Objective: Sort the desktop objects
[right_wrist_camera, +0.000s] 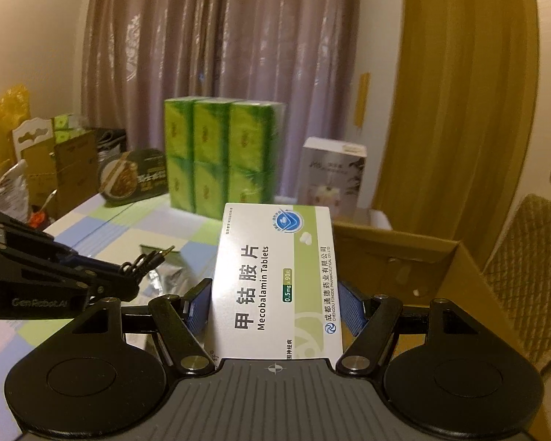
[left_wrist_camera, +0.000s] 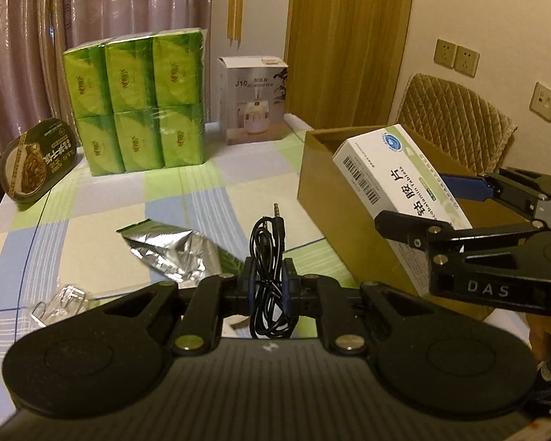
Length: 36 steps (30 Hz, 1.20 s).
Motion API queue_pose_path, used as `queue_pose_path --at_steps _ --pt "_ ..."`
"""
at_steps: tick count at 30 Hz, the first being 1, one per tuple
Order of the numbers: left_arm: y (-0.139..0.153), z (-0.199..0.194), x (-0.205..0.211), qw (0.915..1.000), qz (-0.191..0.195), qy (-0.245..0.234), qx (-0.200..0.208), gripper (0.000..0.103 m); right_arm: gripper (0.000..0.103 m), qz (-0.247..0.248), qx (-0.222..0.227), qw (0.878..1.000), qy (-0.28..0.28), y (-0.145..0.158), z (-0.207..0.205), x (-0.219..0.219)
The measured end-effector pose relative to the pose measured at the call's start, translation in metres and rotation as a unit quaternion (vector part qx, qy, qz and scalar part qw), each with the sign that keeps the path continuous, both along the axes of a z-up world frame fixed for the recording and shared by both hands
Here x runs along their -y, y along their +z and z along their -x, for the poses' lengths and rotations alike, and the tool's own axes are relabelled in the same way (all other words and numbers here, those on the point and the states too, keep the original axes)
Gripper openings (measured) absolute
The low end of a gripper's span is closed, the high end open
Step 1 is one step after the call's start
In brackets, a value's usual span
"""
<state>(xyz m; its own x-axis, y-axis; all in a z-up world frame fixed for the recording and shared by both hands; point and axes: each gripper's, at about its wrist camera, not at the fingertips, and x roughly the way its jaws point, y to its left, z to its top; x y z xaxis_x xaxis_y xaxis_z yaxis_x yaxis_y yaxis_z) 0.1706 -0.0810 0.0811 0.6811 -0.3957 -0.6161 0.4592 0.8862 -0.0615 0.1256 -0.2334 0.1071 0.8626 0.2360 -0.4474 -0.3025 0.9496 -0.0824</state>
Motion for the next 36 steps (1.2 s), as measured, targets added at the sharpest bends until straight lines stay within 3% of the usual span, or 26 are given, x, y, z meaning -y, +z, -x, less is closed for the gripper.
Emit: queue_pose_path --at_steps 11,24,36 --pt "0.010 0.007 0.041 0.9988 0.024 -0.038 0.018 0.010 0.067 -0.003 0.021 0.999 -0.048 0.020 -0.001 0.043" --pt "0.015 0.009 0.087 0.9946 0.064 -0.080 0.018 0.010 0.068 -0.019 -0.005 0.992 -0.121 0.017 -0.002 0.100" --pt "0.003 0.004 0.119 0.9911 0.079 -0.107 -0.001 0.010 0.068 -0.026 -0.021 0.989 -0.143 0.010 0.001 0.125"
